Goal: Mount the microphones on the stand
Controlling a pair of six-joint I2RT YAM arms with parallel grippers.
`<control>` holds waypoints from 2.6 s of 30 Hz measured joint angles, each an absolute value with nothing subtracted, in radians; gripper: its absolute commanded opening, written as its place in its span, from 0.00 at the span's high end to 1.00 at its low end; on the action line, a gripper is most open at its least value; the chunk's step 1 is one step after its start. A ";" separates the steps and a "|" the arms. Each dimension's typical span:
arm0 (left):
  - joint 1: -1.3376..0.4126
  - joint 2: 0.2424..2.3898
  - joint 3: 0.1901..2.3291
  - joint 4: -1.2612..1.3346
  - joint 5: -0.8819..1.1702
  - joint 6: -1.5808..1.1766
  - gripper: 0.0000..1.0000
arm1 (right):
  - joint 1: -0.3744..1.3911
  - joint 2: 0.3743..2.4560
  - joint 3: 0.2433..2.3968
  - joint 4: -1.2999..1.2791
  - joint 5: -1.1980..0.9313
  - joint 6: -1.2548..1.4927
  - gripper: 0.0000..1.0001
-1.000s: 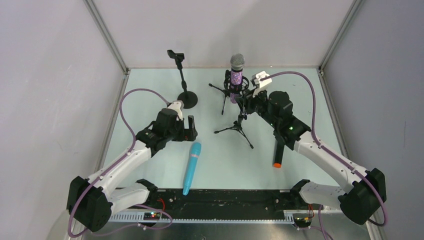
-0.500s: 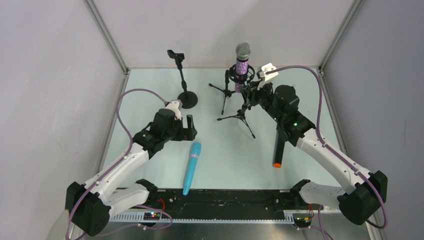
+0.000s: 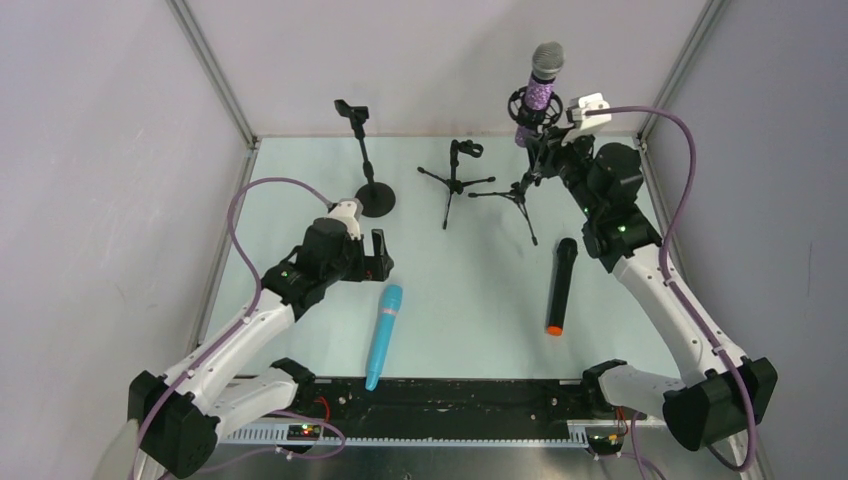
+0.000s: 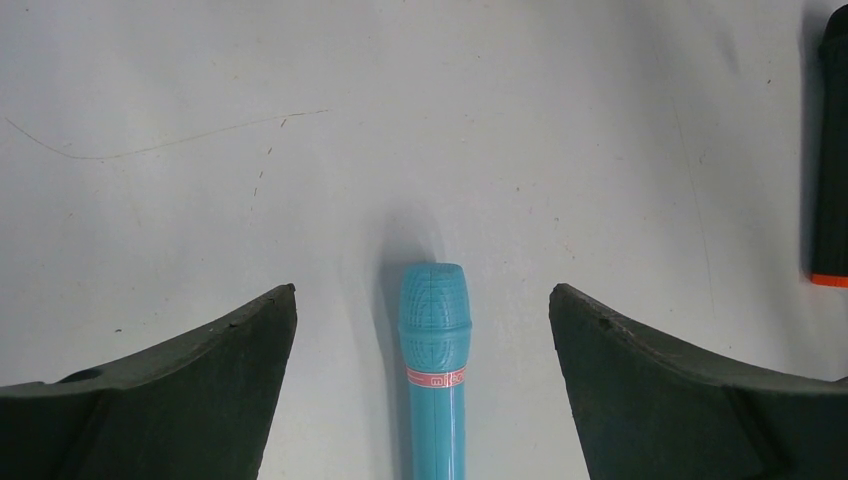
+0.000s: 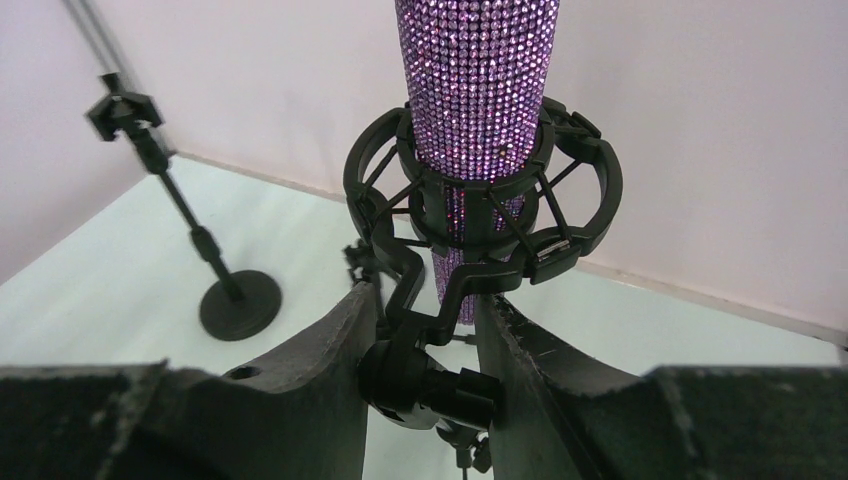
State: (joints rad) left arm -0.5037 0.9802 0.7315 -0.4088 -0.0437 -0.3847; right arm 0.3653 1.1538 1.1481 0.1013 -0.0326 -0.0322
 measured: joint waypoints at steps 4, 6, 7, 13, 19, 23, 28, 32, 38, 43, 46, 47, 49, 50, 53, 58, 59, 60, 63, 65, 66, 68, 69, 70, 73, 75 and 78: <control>-0.504 0.973 0.731 -0.410 -0.041 -0.384 0.00 | 0.289 1.167 1.156 0.100 -0.050 -0.045 1.00; -0.504 0.963 0.731 -0.410 -0.041 -0.383 0.00 | 0.245 1.181 1.162 0.098 -0.058 -0.051 1.00; -0.504 0.958 0.731 -0.410 -0.041 -0.383 0.00 | 0.224 1.188 1.166 0.097 -0.062 -0.052 1.00; -0.504 0.942 0.731 -0.410 -0.041 -0.383 0.00 | 0.108 1.231 1.195 0.093 -0.088 -0.049 1.00; -0.504 0.941 0.731 -0.411 -0.042 -0.382 0.00 | 0.001 1.274 1.211 0.103 -0.119 -0.034 1.00; -0.504 0.936 0.731 -0.414 -0.043 -0.382 0.00 | -0.066 1.320 1.227 0.110 -0.133 -0.019 1.00; -0.504 0.934 0.731 -0.415 -0.048 -0.381 0.00 | -0.116 1.374 1.241 0.133 -0.141 -0.011 1.00; -0.504 0.924 0.731 -0.418 -0.050 -0.381 0.00 | -0.138 1.403 1.243 0.155 -0.152 -0.009 1.00; -0.504 0.914 0.731 -0.421 -0.050 -0.381 0.00 | -0.157 1.430 1.248 0.154 -0.171 -0.010 1.00; -0.504 0.914 0.731 -0.422 -0.050 -0.381 0.00 | -0.162 1.457 1.252 0.150 -0.176 -0.008 1.00; -0.504 0.914 0.731 -0.423 -0.050 -0.381 0.00 | -0.163 1.470 1.252 0.138 -0.176 -0.007 1.00; -0.504 0.914 0.731 -0.423 -0.050 -0.381 0.00 | -0.163 1.473 1.252 0.133 -0.176 -0.007 1.00; -0.504 0.913 0.731 -0.424 -0.050 -0.381 0.00 | -0.163 1.477 1.251 0.127 -0.176 -0.007 1.00; -0.504 0.912 0.731 -0.425 -0.051 -0.381 0.00 | -0.163 1.478 1.251 0.126 -0.175 -0.007 1.00; -0.504 0.900 0.728 -0.429 -0.056 -0.381 0.00 | -0.163 1.477 1.232 0.152 -0.173 -0.008 1.00; -0.504 0.884 0.727 -0.429 -0.066 -0.381 0.00 | -0.163 1.470 1.177 0.231 -0.166 -0.003 1.00; -0.504 0.883 0.727 -0.429 -0.068 -0.381 0.00 | -0.163 1.465 1.167 0.244 -0.165 0.000 1.00; -0.504 0.883 0.727 -0.429 -0.068 -0.381 0.00 | -0.163 1.460 1.156 0.257 -0.163 0.001 1.00; -0.504 0.883 0.727 -0.429 -0.068 -0.381 0.00 | -0.163 1.444 1.119 0.303 -0.162 0.007 1.00; -0.504 0.883 0.727 -0.429 -0.067 -0.382 0.00 | -0.163 1.439 1.105 0.325 -0.162 0.009 1.00; -0.504 0.883 0.727 -0.429 -0.067 -0.382 0.00 | -0.163 1.438 1.099 0.334 -0.162 0.013 1.00; -0.504 0.883 0.727 -0.430 -0.067 -0.382 0.00 | -0.163 1.434 1.085 0.355 -0.161 0.023 1.00; -0.504 0.883 0.727 -0.430 -0.067 -0.382 0.00 | -0.163 1.433 1.079 0.366 -0.160 0.027 1.00; -0.504 0.883 0.727 -0.429 -0.068 -0.383 0.00 | -0.163 1.431 1.072 0.376 -0.157 0.029 1.00; -0.504 0.883 0.727 -0.429 -0.067 -0.383 0.00 | -0.163 1.426 1.052 0.405 -0.146 0.039 1.00; -0.504 0.883 0.727 -0.429 -0.067 -0.383 0.00 | -0.163 1.420 1.040 0.422 -0.141 0.045 1.00; -0.504 0.883 0.727 -0.430 -0.067 -0.383 0.00 | -0.163 1.411 1.019 0.447 -0.137 0.053 1.00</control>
State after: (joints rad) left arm -0.5037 0.8825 0.7273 -0.4297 -0.0673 -0.3832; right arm -0.1631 1.4105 1.0187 0.4473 -0.1371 0.0528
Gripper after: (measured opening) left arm 0.996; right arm 0.431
